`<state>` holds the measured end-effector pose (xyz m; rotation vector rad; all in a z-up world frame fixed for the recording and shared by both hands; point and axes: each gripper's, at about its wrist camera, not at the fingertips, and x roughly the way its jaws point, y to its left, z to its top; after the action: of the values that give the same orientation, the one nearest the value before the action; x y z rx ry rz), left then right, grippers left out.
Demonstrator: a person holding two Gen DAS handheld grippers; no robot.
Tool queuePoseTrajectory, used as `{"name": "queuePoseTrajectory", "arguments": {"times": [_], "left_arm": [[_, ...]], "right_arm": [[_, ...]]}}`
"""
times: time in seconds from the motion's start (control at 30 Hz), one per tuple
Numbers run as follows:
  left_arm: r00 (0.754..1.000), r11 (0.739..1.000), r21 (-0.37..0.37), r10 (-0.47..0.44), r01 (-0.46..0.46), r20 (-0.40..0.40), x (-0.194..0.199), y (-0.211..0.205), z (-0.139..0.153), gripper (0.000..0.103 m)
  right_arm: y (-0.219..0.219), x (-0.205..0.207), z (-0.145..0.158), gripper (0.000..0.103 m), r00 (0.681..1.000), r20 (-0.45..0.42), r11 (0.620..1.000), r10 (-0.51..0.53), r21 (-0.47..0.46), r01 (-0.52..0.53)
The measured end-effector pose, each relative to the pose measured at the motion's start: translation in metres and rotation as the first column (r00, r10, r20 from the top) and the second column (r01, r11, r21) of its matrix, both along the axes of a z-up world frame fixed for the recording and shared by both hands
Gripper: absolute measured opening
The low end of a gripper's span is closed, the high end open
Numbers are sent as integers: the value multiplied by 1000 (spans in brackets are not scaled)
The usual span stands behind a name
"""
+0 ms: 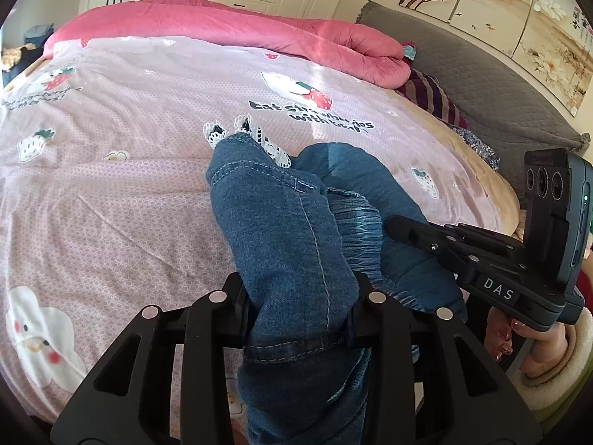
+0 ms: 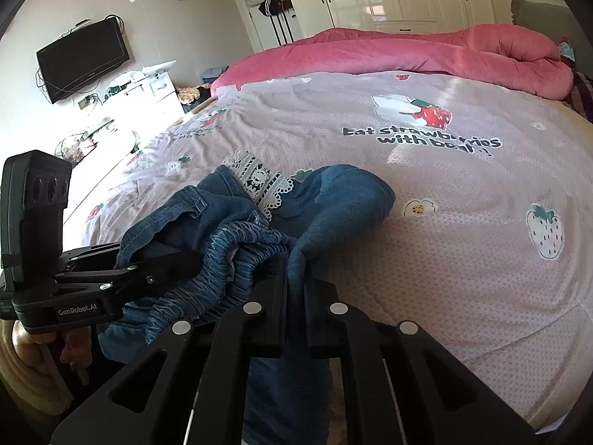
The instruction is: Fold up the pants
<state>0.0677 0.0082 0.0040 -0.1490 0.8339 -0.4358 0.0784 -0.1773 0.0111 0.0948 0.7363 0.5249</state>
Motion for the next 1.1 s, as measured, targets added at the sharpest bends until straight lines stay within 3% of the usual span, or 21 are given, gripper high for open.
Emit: {"name": "queuePoseTrajectory", "arguments": {"times": [0.47,1.1], "left_arm": [[994,998,63,8,-15,110,39,-11,26,26],[996,998,51,26,-31,85,90,-13,25,26]], "right_arm": [[2,36,24,6,998,55,999,-37,3,37],[3,89,23,6,997,46,997,-70,-23,71]]}}
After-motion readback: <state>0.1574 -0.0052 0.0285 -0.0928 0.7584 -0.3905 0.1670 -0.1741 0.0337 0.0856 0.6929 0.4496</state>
